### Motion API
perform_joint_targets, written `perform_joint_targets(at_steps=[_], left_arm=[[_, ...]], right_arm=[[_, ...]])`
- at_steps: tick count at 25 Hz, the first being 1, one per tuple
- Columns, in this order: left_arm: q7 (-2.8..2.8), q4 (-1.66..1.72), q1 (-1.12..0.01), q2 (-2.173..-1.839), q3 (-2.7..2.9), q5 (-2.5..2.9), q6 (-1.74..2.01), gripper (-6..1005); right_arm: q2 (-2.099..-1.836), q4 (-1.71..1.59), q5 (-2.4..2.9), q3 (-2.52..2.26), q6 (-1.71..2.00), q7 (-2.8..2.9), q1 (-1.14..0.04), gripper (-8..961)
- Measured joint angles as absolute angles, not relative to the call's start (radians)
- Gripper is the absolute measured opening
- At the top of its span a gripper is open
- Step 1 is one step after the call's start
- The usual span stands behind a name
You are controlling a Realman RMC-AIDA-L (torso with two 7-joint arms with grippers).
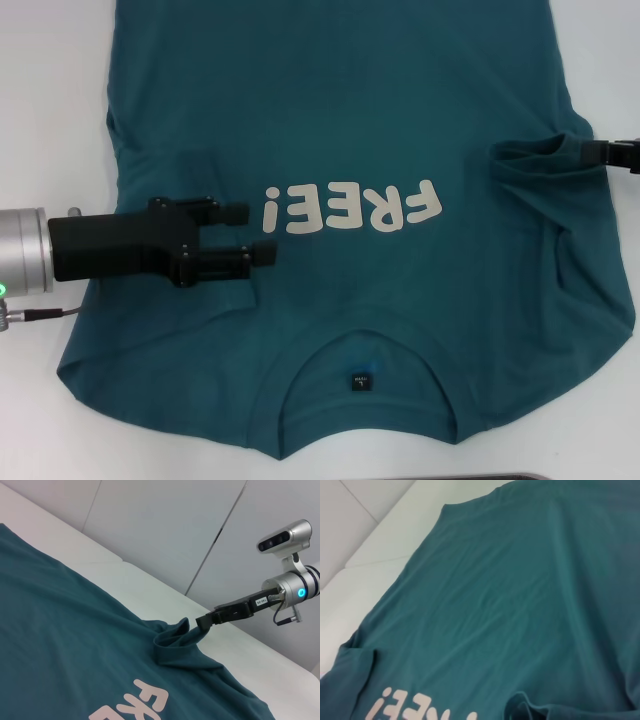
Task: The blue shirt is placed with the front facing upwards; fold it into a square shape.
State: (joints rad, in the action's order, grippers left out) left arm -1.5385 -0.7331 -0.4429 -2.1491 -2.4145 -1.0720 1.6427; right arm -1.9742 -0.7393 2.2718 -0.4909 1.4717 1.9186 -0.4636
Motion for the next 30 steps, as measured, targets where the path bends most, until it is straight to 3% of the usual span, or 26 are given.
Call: perform_joint_targets(at_steps=[10,30], left_arm=[[-1.538,-0.733,-0.445,-2.149,-2.414,-1.076,1.642,767],[-1.538,-0.733,-0.445,-2.149,-2.417,-1.073,1.640,766]], right_arm=[[-1.970,-0.754,2.270,-0.496,1.641,1.905,-0.484,32],[-1.999,-0.765,2.263,-0.529,1.753,1.917,-0.576,78]])
